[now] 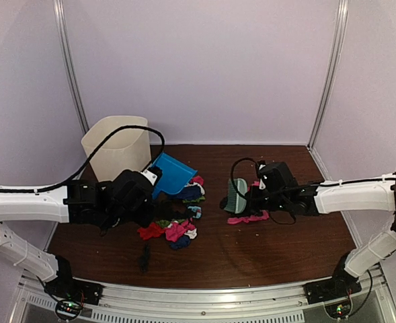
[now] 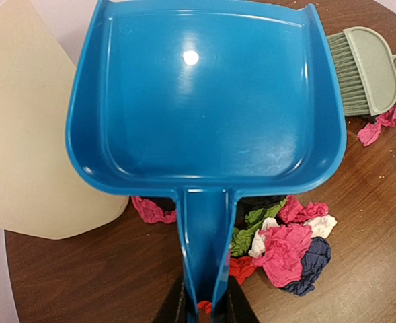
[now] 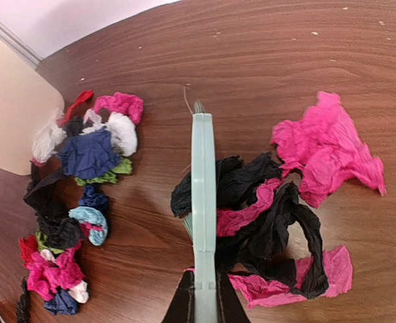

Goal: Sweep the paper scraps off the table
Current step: Sweep the paper scraps at the center of the board, then sweep the paper scraps into the dustpan.

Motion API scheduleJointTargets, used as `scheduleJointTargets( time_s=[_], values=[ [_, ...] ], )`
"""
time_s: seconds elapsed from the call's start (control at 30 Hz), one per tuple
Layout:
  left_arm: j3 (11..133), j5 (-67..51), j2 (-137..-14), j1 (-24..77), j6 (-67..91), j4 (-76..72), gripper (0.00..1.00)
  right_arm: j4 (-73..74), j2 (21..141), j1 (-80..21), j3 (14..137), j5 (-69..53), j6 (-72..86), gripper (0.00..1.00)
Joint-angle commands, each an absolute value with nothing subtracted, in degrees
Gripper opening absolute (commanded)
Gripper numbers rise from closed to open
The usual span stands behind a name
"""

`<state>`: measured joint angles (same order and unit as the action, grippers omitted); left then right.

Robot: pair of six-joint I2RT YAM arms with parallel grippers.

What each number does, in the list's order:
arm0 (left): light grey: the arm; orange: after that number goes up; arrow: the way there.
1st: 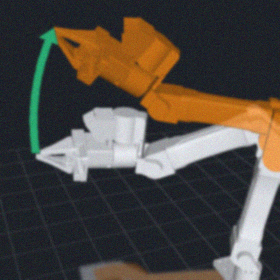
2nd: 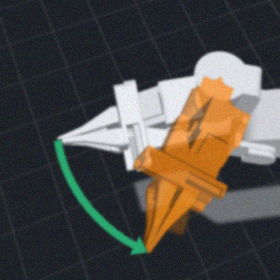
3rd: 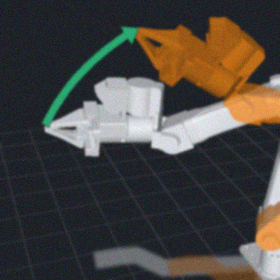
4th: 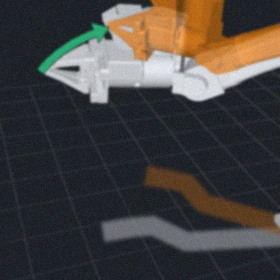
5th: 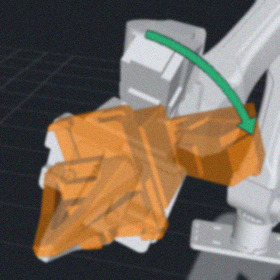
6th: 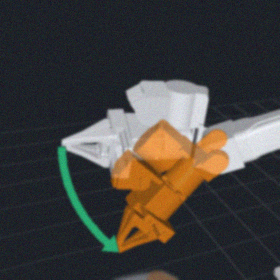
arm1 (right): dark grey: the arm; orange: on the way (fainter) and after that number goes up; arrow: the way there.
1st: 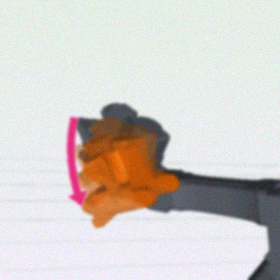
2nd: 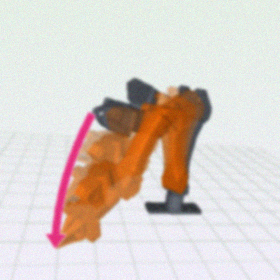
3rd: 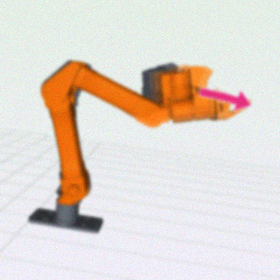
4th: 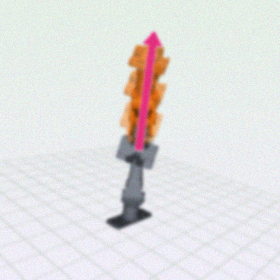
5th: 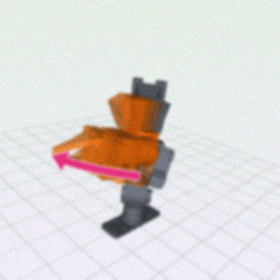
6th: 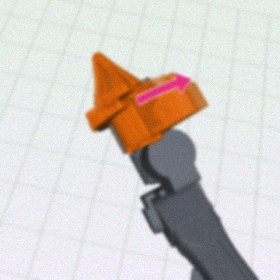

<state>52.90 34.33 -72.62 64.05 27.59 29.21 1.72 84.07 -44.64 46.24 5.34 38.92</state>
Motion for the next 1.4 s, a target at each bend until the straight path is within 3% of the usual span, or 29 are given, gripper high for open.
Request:
scheduleJointTargets(
  time_s=[0.0, 0.27, 0.47, 0.7, 1.0, 1.37],
  values=[
    [52.80, 31.71, -71.55, 63.77, 26.18, 25.27, 0.00, 8.16, 75.95, -42.53, 41.15, 11.08, 38.47, 0.00],
    [53.26, 26.28, -74.68, 63.87, 22.40, 22.17, 0.00, 13.51, 59.10, -41.36, 38.22, 12.39, 36.35, 0.00],
    [54.59, 23.30, -77.08, 63.90, 19.80, 20.81, 0.00, 12.85, 53.99, -41.29, 40.04, 13.04, 31.94, 0.00],
    [57.88, 16.61, -80.11, 63.96, 17.62, 23.27, 0.00, 14.64, 54.37, -40.82, 42.57, 24.71, 27.09, 0.00],
    [63.15, 8.74, -85.88, 64.28, 14.39, 24.67, 0.00, 10.01, 54.90, -37.64, 41.35, 29.83, 14.13, 0.00],
    [76.70, 7.08, -102.94, 64.28, 11.36, 35.76, 0.00, 0.89, 61.97, -29.36, 39.79, 25.76, 0.82, 0.00]
  ],
)
